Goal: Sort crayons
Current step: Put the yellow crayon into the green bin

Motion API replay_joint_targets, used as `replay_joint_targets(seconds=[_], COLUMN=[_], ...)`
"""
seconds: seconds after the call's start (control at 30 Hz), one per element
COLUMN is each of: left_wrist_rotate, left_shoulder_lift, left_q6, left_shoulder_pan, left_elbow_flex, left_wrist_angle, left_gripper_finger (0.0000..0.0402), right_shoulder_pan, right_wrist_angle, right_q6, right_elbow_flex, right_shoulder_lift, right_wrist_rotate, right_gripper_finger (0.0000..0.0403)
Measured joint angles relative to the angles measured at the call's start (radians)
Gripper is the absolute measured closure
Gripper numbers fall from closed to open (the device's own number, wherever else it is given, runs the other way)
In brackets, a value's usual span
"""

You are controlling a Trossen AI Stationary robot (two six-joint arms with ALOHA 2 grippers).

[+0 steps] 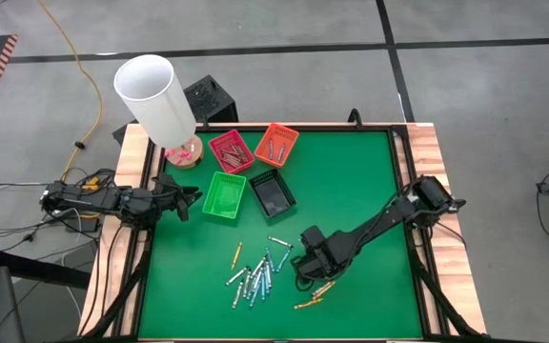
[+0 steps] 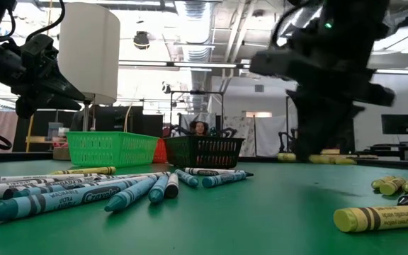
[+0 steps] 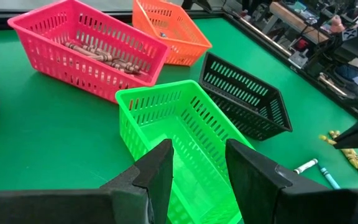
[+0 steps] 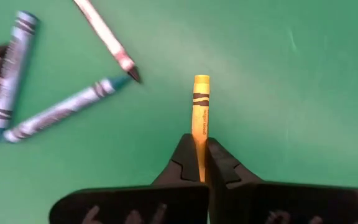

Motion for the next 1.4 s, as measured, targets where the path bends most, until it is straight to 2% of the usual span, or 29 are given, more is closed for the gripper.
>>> replay_joint_targets(seconds=[0.43,0.7,0.83,1.07,1.4], left_wrist_rotate=[-0.001,-0.001,-0.001,-0.002,-0.002], left_shoulder_lift=[0.0,0.0,0.0,0.0,0.0], left_q6=[0.0,0.0,0.0,0.0,-0.001], left_shoulder_pan=[0.0,0.0,0.0,0.0,0.0], left_elbow_flex=[0.0,0.0,0.0,0.0,0.0], left_wrist_angle=[-0.001,-0.001,-0.001,-0.001,-0.006], left_gripper_finger=[0.0265,0.0265,0.0265,0.0265,0.0265], right_shoulder_pan=[-0.104,-0.184,-0.233,-0.318,-0.439], right_wrist_angle=[-0.039,-0.002,0.091,0.28,0.334], right_q6=[-0.308,-0.497,-0.609,-0.814,-0.876], right_elbow_flex=[0.19,0.243,0.244,0.244,0.235], right_shoulder_lift=[-0.002,-0.002,-0.002,-0.002,0.005], right_wrist_rotate=[0.087,0.157,0.154,0.076,0.049], right_gripper_finger=[0.0402,0.0402,0.0402,0.0402,0.0402])
